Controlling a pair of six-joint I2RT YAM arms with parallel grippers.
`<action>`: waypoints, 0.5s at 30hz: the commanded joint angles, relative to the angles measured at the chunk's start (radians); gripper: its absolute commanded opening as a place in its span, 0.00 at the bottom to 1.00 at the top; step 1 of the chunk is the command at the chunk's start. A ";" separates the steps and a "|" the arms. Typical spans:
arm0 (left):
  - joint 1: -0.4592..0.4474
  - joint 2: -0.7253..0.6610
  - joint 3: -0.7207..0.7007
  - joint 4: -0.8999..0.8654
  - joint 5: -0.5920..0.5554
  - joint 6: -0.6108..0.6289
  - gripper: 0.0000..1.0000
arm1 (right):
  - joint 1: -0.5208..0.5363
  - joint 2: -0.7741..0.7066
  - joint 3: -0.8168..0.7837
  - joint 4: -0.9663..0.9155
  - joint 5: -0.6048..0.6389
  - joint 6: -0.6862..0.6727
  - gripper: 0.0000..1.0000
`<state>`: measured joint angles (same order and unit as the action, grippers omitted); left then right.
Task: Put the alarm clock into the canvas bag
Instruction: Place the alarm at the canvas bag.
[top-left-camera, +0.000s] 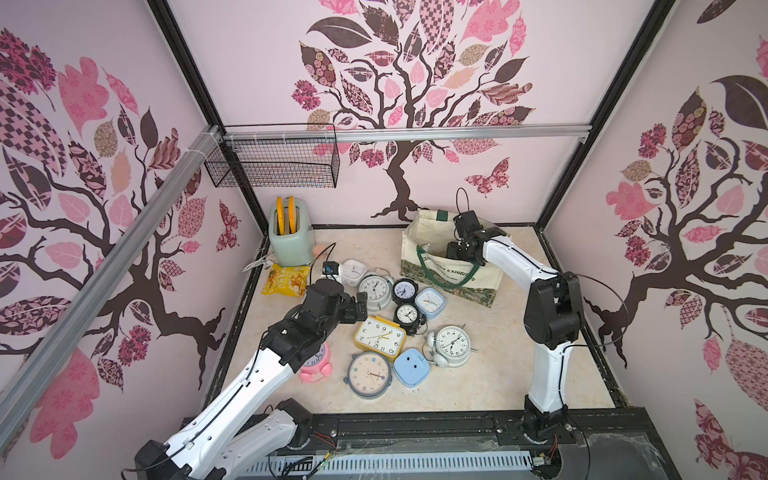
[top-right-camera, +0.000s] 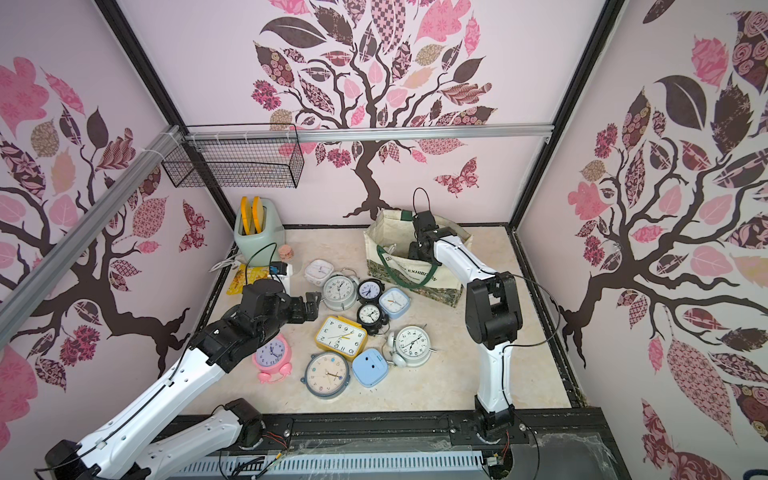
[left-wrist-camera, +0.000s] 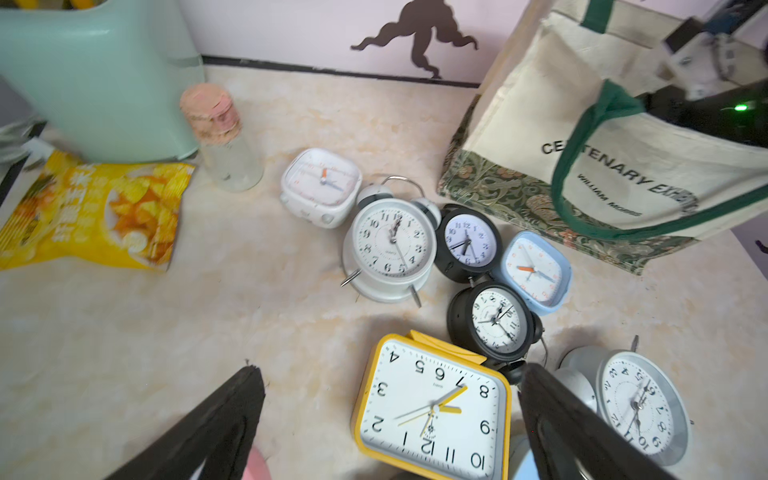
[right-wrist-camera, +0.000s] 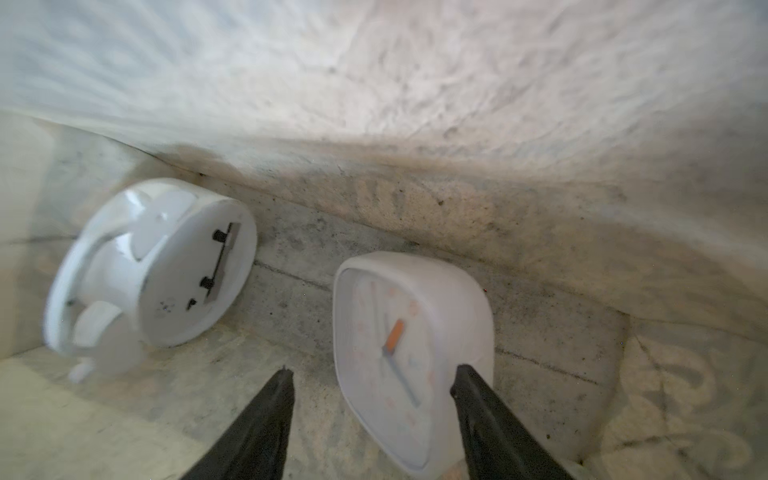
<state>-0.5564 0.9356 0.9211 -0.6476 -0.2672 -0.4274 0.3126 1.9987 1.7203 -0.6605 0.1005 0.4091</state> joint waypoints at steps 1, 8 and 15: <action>0.072 0.027 0.101 -0.275 -0.036 -0.140 0.98 | 0.001 -0.167 -0.024 0.032 0.004 0.011 0.72; 0.271 0.094 0.098 -0.457 0.059 -0.276 0.98 | 0.029 -0.391 -0.168 0.115 0.032 0.031 0.86; 0.447 0.167 0.060 -0.515 0.029 -0.408 0.98 | 0.122 -0.543 -0.263 0.137 0.003 0.015 1.00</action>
<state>-0.1463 1.0847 1.0019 -1.0924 -0.2264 -0.7441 0.4053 1.5047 1.4944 -0.5293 0.1230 0.4232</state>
